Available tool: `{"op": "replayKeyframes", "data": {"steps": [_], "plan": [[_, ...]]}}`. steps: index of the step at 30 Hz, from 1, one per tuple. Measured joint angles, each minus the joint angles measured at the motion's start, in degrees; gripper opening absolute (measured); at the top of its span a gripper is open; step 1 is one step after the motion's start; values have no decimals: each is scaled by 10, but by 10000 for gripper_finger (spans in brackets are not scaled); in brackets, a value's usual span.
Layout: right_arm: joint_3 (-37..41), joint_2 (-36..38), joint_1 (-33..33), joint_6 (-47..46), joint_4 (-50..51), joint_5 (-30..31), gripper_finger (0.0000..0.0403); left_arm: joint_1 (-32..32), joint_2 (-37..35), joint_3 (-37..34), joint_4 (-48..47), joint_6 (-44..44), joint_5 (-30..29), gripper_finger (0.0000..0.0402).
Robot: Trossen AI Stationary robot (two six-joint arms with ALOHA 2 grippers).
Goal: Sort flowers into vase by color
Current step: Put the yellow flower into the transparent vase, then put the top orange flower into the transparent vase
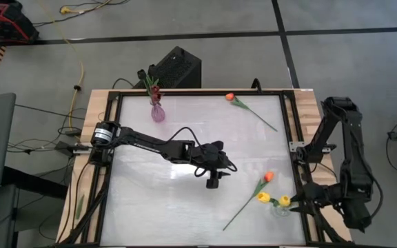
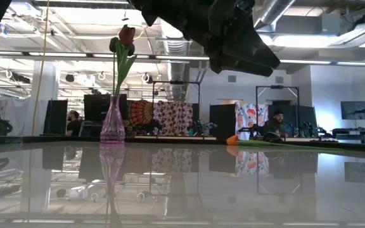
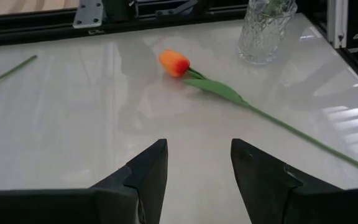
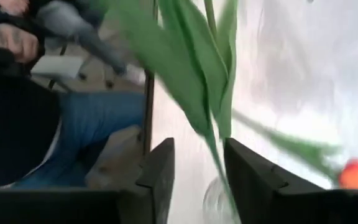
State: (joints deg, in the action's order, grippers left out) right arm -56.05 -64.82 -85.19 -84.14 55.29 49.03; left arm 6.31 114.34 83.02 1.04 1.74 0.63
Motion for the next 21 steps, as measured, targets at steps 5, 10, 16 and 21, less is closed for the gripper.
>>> {"op": "replayKeyframes", "data": {"steps": [5, 10, 16, 21], "plan": [[0, 46, 37, -51, 0, -102, 188, 0, 0, 0, 0, 6, -14, 167], [0, 81, 82, -79, 16, -201, 177, 0, 0, 0, 0, 17, -14, 167], [0, 105, 134, -116, 90, -250, 148, 5, 0, 0, 0, 16, -7, 167], [0, 107, 185, -120, 157, -252, 125, 16, 0, 0, 2, 16, 1, 167]]}}
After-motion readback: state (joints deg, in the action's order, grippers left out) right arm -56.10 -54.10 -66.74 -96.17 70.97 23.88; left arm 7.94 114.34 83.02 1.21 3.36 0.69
